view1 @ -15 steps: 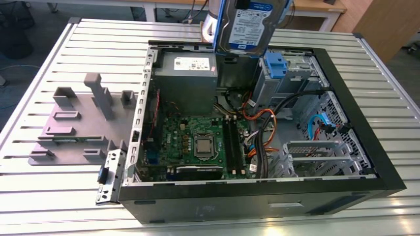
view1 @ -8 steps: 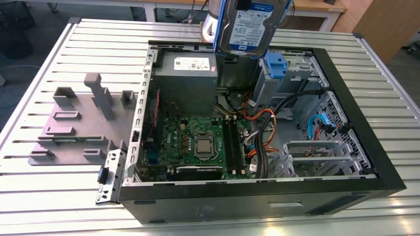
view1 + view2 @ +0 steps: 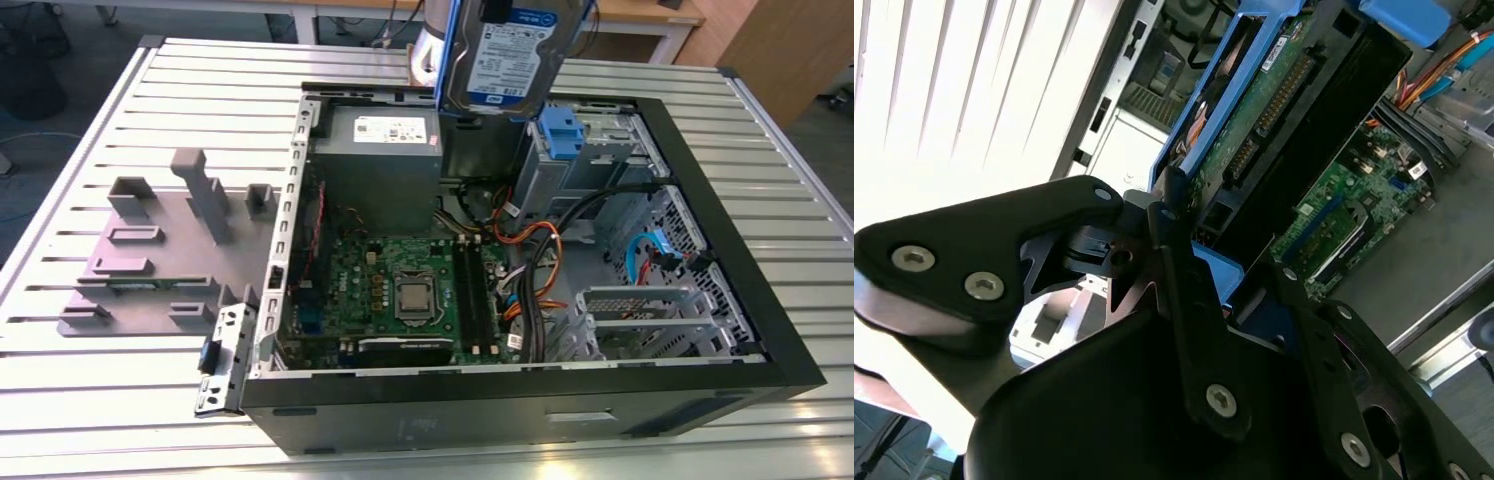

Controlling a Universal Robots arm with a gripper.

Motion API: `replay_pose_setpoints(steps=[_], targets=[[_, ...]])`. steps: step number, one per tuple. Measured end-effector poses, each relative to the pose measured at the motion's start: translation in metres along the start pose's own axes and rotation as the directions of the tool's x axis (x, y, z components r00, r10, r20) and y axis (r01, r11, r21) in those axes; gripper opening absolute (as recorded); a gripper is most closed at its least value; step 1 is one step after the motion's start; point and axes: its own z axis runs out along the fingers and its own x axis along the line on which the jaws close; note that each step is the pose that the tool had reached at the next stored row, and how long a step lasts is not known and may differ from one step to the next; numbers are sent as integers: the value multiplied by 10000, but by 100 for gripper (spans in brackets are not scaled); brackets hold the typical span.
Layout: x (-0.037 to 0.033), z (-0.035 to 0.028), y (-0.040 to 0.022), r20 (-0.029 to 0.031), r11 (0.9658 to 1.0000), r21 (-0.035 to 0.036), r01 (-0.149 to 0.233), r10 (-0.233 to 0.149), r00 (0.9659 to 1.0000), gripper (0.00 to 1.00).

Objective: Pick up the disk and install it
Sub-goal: 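Insert the disk into the insertion slot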

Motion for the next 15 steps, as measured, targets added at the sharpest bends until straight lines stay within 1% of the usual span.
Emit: replay_pose_setpoints(steps=[15], targets=[[53,-6,-9,-2,10000,-1,1,-1,10000,37]])
